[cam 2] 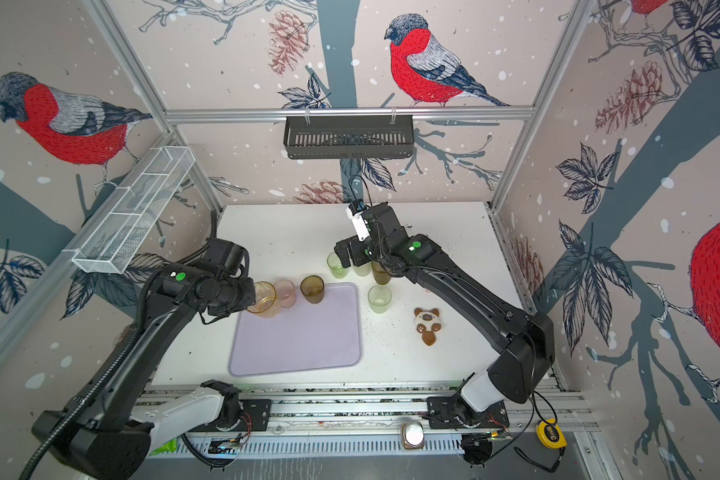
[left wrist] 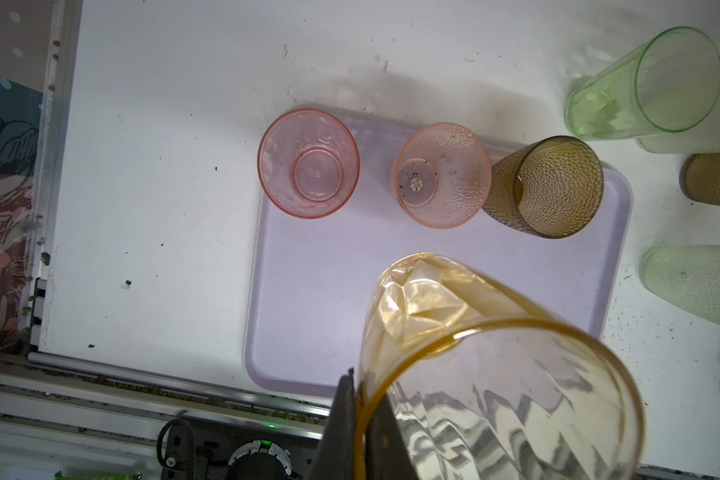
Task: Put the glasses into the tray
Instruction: 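Lift the yellow glass with the left gripper and carry it toward the tray's near corner, then lower the yellow glass onto the tray near the robot and open the left gripper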
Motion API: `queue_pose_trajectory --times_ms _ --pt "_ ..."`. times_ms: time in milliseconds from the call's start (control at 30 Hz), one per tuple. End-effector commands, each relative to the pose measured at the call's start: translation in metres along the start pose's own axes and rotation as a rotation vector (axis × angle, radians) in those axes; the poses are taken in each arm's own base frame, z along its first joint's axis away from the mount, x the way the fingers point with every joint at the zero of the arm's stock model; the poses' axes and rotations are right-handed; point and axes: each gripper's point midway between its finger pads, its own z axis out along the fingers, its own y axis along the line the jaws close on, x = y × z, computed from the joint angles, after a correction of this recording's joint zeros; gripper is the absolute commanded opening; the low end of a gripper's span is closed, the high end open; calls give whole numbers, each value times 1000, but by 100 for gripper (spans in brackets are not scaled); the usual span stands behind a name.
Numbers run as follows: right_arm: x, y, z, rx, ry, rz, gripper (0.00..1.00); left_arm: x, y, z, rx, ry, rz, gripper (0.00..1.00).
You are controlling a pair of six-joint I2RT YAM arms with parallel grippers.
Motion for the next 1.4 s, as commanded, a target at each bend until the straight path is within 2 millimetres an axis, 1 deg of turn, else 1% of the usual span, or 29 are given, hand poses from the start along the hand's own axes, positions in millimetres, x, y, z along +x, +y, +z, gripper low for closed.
queue_pose_trajectory --times_ms 0,133,433,500,800,933,1067,1167,1367 --pt "-5 3 -1 -10 -22 -10 100 8 3 5 -1 20 -35 0" --pt "-4 2 -2 -8 -22 -12 100 18 8 15 -1 34 -58 0" --pt "-2 0 -6 3 -26 -11 100 28 18 33 0 43 -120 0" --pt "-1 -1 -7 6 -26 -11 100 35 24 40 -9 57 -138 0" --pt "1 -1 -7 3 -24 -10 100 51 42 53 -45 61 -185 0" --pt "0 -1 -6 2 -24 -9 100 53 45 59 -56 54 -198 0" --pt "0 -1 -5 0 -26 -13 100 50 48 59 -76 47 -202 0" --pt "-1 -1 -5 1 -31 -15 100 52 53 61 -100 54 -205 0" --pt "-2 -2 -6 0 -35 -17 100 53 56 64 -124 64 -260 0"
